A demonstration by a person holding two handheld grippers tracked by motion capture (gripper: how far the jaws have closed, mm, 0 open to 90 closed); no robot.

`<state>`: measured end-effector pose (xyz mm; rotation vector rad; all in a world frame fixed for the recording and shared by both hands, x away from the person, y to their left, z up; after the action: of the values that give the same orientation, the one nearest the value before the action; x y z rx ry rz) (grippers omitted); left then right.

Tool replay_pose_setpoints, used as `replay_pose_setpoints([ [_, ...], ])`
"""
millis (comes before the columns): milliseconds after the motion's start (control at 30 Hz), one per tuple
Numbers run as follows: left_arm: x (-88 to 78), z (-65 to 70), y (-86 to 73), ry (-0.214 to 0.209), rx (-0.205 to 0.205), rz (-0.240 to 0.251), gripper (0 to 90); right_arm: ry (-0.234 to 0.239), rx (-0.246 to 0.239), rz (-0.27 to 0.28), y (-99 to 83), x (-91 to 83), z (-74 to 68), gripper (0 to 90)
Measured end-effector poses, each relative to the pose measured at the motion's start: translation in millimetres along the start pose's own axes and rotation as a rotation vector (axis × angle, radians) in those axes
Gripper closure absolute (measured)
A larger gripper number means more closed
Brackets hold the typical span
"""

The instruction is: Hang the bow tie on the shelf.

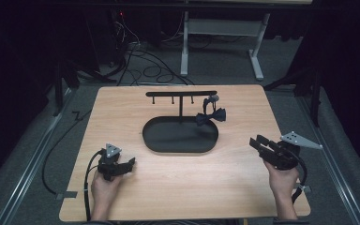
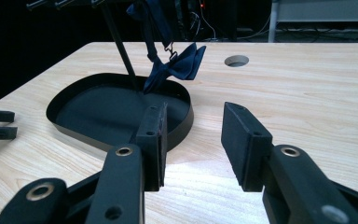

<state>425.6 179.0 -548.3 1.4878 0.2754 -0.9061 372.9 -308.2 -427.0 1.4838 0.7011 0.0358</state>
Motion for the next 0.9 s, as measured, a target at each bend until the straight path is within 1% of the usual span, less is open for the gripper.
replay_pose_setpoints([
  [500, 0.0, -0.1, 0.0, 0.0, 0.001, -0.001, 26.7, 0.018, 0.017, -0.025, -14.6, 9.9, -3.9, 62.2],
  [667, 0.0, 0.0, 0.0, 0.0, 0.0, 0.0, 26.6, 0.029, 0.025, -0.042, -20.9, 16.6, -6.7, 62.1],
  [900, -0.1, -0.1, 0.0, 0.0, 0.001, -0.001, 26.6, 0.045, 0.019, -0.061, -25.4, 26.5, -13.4, 62.2],
])
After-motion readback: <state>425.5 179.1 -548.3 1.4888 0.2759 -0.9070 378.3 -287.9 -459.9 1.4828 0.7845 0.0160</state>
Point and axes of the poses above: each handheld gripper's, and its own axes: x roughly forward along the jaws, y roughly out of its top, z roughly to its right, the point moved 6 cm from there along x, roughly forward along the jaws, and after that the axes turned 8 degrees about -x, right-handed, at the moved point
